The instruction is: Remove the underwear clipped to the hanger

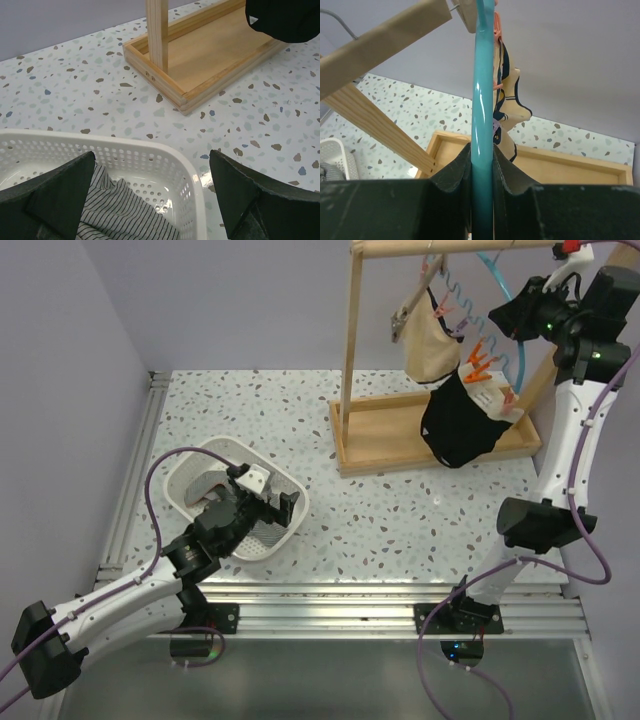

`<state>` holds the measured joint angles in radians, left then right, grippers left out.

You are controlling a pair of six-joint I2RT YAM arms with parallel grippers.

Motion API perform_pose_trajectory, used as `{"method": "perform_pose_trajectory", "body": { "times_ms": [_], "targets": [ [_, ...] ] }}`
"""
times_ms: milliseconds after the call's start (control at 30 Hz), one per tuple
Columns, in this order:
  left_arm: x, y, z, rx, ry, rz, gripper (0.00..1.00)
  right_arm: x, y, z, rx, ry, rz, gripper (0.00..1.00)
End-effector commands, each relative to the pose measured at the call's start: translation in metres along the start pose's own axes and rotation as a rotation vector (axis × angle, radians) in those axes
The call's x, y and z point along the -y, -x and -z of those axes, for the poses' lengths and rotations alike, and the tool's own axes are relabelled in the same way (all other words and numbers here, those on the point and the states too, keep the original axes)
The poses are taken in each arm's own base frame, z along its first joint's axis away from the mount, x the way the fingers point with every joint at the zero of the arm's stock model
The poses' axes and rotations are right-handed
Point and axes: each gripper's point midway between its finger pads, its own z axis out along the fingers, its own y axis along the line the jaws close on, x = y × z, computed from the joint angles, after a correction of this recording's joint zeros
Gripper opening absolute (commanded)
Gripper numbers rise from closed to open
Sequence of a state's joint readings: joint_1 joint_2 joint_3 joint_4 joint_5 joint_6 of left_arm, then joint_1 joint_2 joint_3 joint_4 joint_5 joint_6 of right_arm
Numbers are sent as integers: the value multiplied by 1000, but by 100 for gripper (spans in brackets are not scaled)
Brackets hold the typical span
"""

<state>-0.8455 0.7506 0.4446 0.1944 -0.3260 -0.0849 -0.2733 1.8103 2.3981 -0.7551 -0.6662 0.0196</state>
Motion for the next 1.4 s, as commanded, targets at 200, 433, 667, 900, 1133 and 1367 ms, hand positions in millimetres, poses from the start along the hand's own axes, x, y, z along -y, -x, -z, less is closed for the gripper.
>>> {"method": "perform_pose_trajectory", "body": {
  "times_ms": [200,433,667,900,1133,1367],
  "targets": [
    [0,11,0,48,3,-1,100,-32,87,48,261,-38,184,0],
    [1,11,0,48,-3,-2,100,-30,82,59,250,-89,193,0],
    [2,10,-1,47,-10,-2,100,-23,64,62,198,-124,225,0],
    [3,11,-1,50,-13,2,100,-18,46,70,156,-159,242,0],
    [4,10,-2,49,-19,0,100,-19,25,84,116,-189,266,0],
    [4,10,-2,50,-20,-1,100,-20,-18,105,33,-239,300,0]
  ]
}}
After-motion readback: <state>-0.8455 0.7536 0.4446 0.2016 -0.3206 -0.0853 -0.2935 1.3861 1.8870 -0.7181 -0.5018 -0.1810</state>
